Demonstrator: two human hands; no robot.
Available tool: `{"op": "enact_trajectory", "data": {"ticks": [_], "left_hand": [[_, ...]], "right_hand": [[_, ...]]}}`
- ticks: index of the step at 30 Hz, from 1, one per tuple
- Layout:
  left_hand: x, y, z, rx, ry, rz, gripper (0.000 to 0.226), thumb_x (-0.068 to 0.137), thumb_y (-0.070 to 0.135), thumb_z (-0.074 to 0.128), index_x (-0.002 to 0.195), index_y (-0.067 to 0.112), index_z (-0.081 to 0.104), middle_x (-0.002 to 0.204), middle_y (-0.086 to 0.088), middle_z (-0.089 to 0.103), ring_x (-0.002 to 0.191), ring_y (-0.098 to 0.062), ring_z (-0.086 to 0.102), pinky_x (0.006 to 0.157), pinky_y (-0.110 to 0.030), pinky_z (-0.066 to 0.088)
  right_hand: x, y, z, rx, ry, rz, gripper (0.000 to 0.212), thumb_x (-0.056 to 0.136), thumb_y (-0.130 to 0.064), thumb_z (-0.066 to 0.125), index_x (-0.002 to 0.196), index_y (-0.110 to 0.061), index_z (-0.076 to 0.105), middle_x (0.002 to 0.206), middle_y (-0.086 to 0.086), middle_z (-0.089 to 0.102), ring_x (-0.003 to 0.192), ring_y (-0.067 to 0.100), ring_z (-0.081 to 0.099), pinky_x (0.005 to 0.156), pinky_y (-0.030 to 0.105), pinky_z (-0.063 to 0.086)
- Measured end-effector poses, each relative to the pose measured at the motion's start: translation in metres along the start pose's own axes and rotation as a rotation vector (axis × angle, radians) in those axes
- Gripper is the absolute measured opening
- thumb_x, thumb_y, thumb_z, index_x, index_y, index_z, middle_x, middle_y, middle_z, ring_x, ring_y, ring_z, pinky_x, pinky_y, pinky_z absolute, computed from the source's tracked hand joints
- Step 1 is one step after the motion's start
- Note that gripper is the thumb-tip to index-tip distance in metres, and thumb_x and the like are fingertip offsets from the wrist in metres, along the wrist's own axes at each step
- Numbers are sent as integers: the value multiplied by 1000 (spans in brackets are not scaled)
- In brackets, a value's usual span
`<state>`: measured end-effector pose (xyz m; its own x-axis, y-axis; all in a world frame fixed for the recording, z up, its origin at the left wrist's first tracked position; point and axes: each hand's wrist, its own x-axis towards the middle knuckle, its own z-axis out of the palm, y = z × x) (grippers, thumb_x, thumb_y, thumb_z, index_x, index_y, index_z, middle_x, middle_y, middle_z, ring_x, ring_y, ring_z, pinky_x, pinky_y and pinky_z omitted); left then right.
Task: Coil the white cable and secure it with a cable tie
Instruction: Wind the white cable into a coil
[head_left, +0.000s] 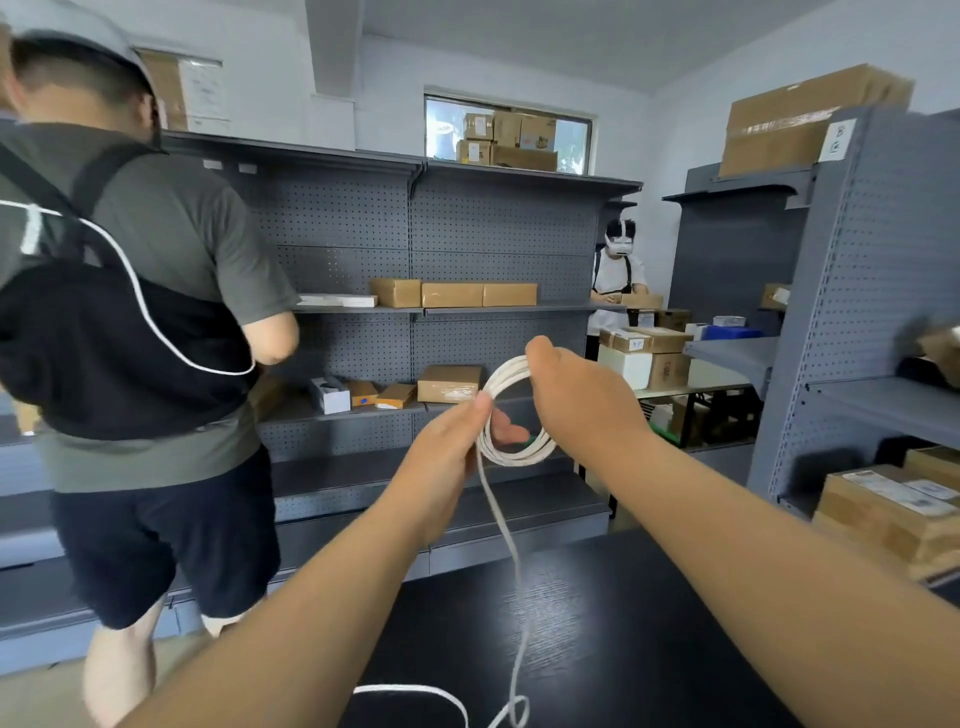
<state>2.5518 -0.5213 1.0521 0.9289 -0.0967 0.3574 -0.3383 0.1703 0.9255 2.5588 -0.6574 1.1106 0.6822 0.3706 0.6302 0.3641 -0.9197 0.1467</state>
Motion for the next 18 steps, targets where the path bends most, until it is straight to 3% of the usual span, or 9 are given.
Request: {"op": "enact_trajectory", "data": {"ticks": [3,7,11,14,18], "left_hand": [[-6,-15,4,-112,121,37,34,86,48,54,74,18,66,87,-2,67,86,-17,59,94,-40,44],[-12,-22,19,-209,248,63,33,95,32,41,73,13,56,93,-5,65,89,-19,62,87,-40,49],[-13,-20,31,-377,320,49,26,96,27,41,81,11,56,94,-5,63,90,-23,65,85,-44,51],[-11,-26,37,-347,430,53,26,96,27,43,83,9,56,85,-7,66,71,-16,67,77,-41,52],[-5,-32,36,-214,631,65,27,97,29,45,79,11,54,58,3,56,47,-9,49,55,-29,43]], "right_hand": [[-6,-2,6,175,47,126,5,96,-9,32,92,-12,33,77,7,44,74,36,55,56,35,31],[-13,-10,16,421,100,311,11,98,-14,32,87,-12,33,76,10,51,72,33,52,57,35,34],[-26,-17,30,609,121,488,15,99,-18,31,87,-13,37,76,8,51,70,29,47,58,32,31],[-35,-21,40,685,142,584,17,99,-20,32,84,-13,38,76,8,51,70,28,45,59,32,31],[-42,-31,51,701,94,591,19,100,-26,34,85,-14,37,76,6,52,68,25,46,53,31,27]]}}
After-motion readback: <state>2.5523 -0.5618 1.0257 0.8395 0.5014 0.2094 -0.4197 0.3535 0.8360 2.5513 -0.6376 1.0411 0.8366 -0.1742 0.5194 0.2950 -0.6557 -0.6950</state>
